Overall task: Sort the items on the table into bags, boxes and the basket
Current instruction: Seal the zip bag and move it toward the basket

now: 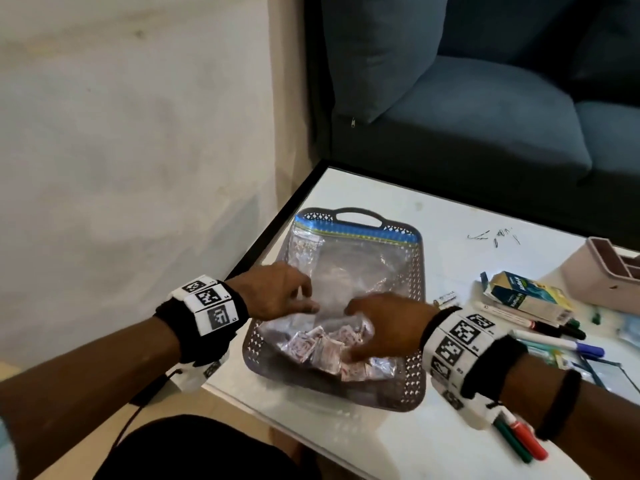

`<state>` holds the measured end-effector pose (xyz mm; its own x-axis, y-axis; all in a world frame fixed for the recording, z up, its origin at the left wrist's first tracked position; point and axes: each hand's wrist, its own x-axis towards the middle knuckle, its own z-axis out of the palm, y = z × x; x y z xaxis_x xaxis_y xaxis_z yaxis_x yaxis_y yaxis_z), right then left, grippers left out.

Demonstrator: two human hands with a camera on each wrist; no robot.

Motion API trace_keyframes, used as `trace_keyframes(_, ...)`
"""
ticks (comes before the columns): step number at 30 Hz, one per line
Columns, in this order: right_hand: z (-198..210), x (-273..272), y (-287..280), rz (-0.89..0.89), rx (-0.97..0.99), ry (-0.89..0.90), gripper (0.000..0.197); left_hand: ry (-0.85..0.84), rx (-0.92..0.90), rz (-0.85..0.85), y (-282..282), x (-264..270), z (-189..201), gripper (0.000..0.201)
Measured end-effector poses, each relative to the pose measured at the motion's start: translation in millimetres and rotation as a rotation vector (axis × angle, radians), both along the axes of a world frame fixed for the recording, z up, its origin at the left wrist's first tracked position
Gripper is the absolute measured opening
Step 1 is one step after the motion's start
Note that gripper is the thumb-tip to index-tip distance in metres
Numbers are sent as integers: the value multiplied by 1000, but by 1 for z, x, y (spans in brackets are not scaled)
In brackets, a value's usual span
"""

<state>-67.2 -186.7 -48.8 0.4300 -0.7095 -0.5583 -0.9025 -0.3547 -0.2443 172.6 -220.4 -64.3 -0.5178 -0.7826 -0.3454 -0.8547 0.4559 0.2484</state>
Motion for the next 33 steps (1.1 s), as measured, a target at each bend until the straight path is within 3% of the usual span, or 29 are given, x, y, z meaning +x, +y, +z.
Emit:
trace_keyframes(3,-9,0,-18,-59,-237,77,73,-76,-228,-30,-7,1,-7,59)
trace_keyframes(6,-24,-9,-40,28,-354,344,78,-326,-149,3,-16,-4,-20,95)
trace_keyframes(8,-37,-16,-45,71,-348,384,87,-393,-77,-8,-21,-5,-31,105)
trace_keyframes(12,-52,-18,-43,50,-353,388,99,-412,5,-14,-22,-10,-23,97)
trace_keyframes(14,-45,-16,-33,15,-379,335,90,-370,93,12,-15,-17,-9,99)
trace_keyframes(17,-25,-16,-3,-5,-393,54,69,-362,229,-94,8,-27,19,114)
trace_keyframes(21,3,-23,59,30,-389,-191,56,-277,194,-348,54,-33,40,98)
trace_keyframes(23,11,-27,85,36,-375,-251,49,-285,108,-415,72,-34,41,67)
trace_keyframes(25,21,-34,114,13,-343,-280,42,-311,83,-416,87,-39,47,38)
trace_keyframes(27,26,-41,138,-12,-324,-312,35,-409,59,-333,95,-43,61,25)
trace_keyframes(30,30,-50,165,-59,-328,-316,39,-586,87,-212,103,-43,75,29)
trace_keyframes(33,40,-71,187,-111,-356,-283,41,-580,119,-174,116,-58,87,43)
